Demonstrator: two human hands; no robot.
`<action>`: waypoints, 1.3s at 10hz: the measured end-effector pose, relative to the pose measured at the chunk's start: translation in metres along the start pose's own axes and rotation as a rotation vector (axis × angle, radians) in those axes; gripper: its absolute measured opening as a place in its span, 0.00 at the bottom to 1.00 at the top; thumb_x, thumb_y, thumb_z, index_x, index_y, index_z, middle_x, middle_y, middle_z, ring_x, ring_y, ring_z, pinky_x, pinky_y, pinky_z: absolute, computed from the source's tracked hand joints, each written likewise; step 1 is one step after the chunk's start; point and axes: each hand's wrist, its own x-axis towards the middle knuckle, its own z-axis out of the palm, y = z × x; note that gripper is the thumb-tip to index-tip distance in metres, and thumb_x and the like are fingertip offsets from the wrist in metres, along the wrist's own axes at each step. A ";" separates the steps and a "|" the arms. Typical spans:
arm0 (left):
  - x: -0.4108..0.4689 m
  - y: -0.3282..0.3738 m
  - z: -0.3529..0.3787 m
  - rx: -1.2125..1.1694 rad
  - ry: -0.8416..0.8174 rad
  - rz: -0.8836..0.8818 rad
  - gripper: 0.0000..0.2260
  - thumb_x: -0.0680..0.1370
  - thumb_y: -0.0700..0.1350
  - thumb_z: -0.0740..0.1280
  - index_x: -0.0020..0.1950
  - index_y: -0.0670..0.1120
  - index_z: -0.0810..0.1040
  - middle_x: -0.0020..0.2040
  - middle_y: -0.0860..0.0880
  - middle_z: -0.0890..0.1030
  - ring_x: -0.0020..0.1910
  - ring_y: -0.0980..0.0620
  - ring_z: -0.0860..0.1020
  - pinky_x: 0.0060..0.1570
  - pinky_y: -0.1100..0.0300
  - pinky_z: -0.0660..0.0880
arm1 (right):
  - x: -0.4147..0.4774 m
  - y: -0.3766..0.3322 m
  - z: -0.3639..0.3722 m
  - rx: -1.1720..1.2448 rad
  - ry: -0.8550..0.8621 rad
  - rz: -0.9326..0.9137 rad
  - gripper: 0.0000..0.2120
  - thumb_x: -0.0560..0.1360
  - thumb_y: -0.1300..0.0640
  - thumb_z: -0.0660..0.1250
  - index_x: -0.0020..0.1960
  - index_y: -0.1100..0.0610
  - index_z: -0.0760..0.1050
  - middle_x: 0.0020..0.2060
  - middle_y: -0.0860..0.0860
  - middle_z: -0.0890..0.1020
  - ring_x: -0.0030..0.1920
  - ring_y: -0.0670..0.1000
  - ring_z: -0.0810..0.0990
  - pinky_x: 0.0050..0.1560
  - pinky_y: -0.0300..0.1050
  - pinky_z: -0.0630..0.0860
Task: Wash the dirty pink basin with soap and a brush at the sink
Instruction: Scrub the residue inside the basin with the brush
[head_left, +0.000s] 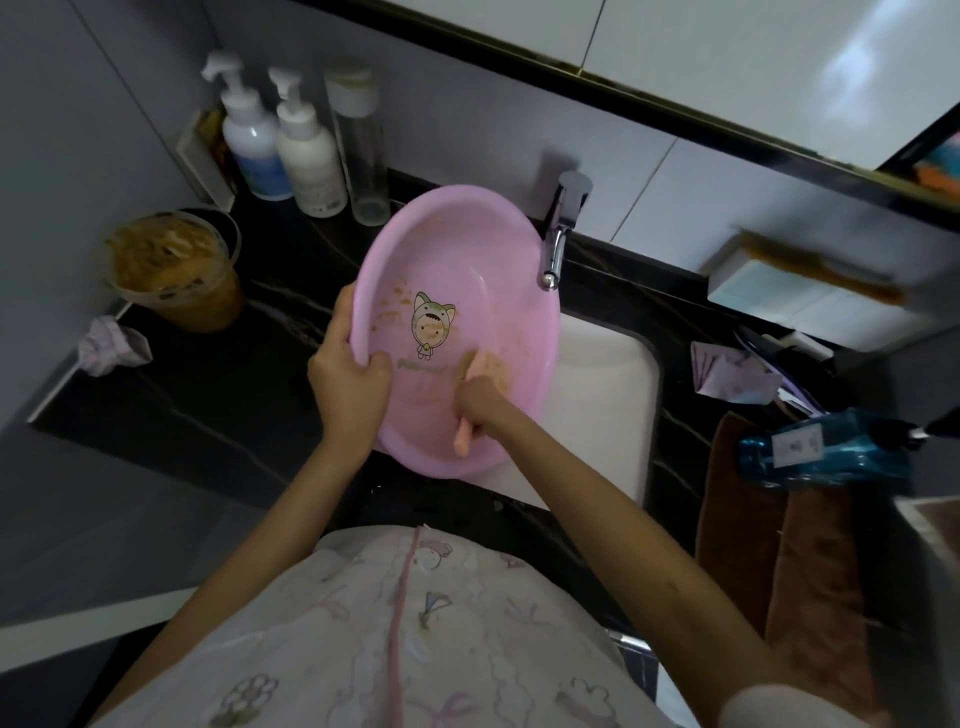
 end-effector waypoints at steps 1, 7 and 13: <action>-0.002 0.001 0.000 -0.001 0.003 -0.003 0.33 0.66 0.28 0.59 0.69 0.49 0.70 0.51 0.51 0.78 0.44 0.63 0.76 0.44 0.67 0.75 | -0.018 -0.006 0.015 -0.056 -0.142 0.012 0.10 0.79 0.64 0.56 0.43 0.67 0.73 0.31 0.56 0.74 0.28 0.52 0.74 0.27 0.41 0.75; 0.001 -0.002 -0.002 0.000 -0.012 0.029 0.32 0.68 0.27 0.59 0.69 0.48 0.70 0.49 0.52 0.78 0.42 0.61 0.76 0.43 0.66 0.76 | 0.040 0.067 -0.079 -1.059 0.240 -0.127 0.26 0.83 0.50 0.48 0.77 0.47 0.42 0.60 0.60 0.75 0.57 0.60 0.77 0.52 0.49 0.74; -0.001 0.002 0.001 0.017 0.024 0.013 0.32 0.66 0.28 0.59 0.69 0.47 0.71 0.49 0.53 0.77 0.43 0.66 0.76 0.43 0.70 0.73 | -0.012 0.088 -0.041 -0.306 -0.082 -0.174 0.20 0.82 0.57 0.54 0.74 0.54 0.64 0.50 0.51 0.80 0.30 0.40 0.69 0.28 0.28 0.67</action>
